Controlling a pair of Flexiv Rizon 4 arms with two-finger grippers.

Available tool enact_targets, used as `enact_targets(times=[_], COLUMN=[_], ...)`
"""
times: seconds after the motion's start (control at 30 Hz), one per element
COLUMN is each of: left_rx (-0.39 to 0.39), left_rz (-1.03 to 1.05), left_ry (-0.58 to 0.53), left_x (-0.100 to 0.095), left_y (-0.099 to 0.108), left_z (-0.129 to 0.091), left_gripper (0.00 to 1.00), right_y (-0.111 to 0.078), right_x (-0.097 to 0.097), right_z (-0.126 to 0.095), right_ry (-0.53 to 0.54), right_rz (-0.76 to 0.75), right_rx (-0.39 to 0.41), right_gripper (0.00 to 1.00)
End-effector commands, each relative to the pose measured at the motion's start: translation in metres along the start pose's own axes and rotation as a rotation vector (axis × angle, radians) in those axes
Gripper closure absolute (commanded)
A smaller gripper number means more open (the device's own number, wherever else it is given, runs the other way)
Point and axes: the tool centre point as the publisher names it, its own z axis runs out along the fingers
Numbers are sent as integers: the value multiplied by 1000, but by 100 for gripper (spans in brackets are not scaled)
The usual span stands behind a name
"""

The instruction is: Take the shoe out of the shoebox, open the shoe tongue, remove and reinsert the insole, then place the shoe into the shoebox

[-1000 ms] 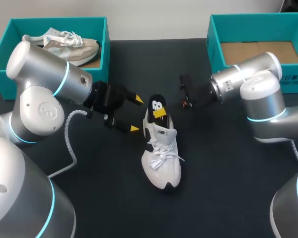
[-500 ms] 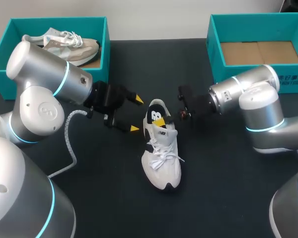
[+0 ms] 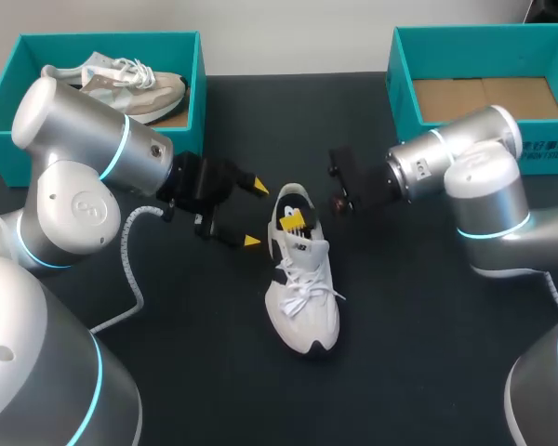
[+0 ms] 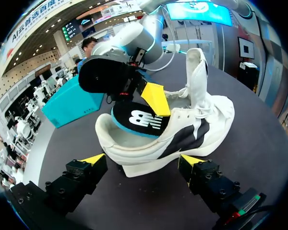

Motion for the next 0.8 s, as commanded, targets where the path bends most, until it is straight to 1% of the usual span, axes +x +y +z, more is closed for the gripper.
enact_targets(times=[0.03,0.13,0.37,0.53,0.67,0.8], left_rx=[-3,-3,-3,-3,-3,-3], left_rz=[1,1,1,1,1,1], left_ry=[-1,-1,-1,-1,-1,-1], left_x=[1,1,1,1,1,1], left_y=[0,0,0,0,0,0], left_z=[0,0,0,0,0,0], left_gripper=[0,0,0,0,0,0], right_y=[9,15,38,58,73,78], right_x=[8,8,5,5,13,27], right_z=[0,-1,-3,-14,-30,-43], right_ry=[-18,-18,-13,-35,-72,-116], right_rz=[-15,-35,-88,-136,-167,-179], right_rx=[9,18,61,97,116,112], right_gripper=[59,58,56,54,53,52])
